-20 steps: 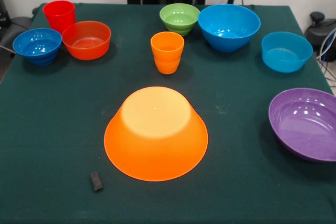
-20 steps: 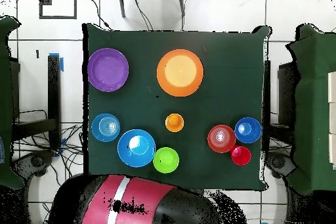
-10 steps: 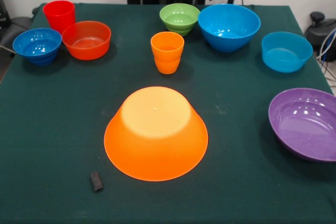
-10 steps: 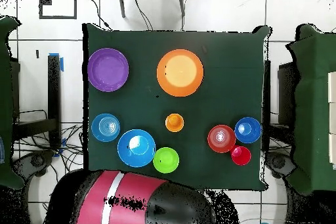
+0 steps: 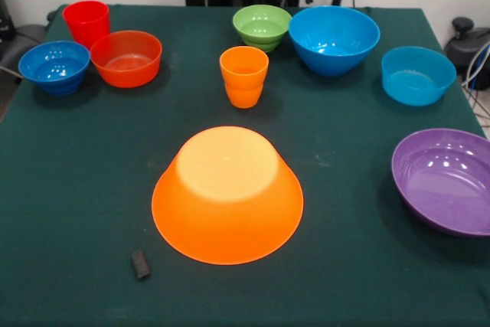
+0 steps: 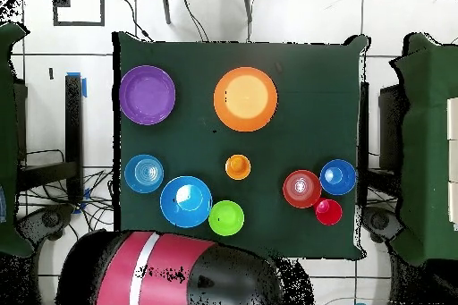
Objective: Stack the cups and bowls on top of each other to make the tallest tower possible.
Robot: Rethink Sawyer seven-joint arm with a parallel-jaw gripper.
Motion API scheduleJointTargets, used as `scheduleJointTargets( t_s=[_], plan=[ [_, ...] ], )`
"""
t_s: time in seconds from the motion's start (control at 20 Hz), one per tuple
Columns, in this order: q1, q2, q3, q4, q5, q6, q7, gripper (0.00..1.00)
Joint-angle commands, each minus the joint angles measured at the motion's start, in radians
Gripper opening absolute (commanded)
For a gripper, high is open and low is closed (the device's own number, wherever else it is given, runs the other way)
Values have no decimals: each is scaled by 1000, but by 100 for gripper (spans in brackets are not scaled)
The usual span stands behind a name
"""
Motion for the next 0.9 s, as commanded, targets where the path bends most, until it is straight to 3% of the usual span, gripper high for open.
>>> scheduleJointTargets(
  t_s=[0.05,0.2,0.4,0.55,0.9],
  plan=[
    [-8,-120,101,-104,61,89,163,100],
    [-20,-149,116,-110,63,137,160,100],
    [8,-106,114,-149,107,102,166,100],
    [14,-116,122,-159,120,118,161,100],
    [-17,-85,137,-223,118,157,141,100]
  ],
)
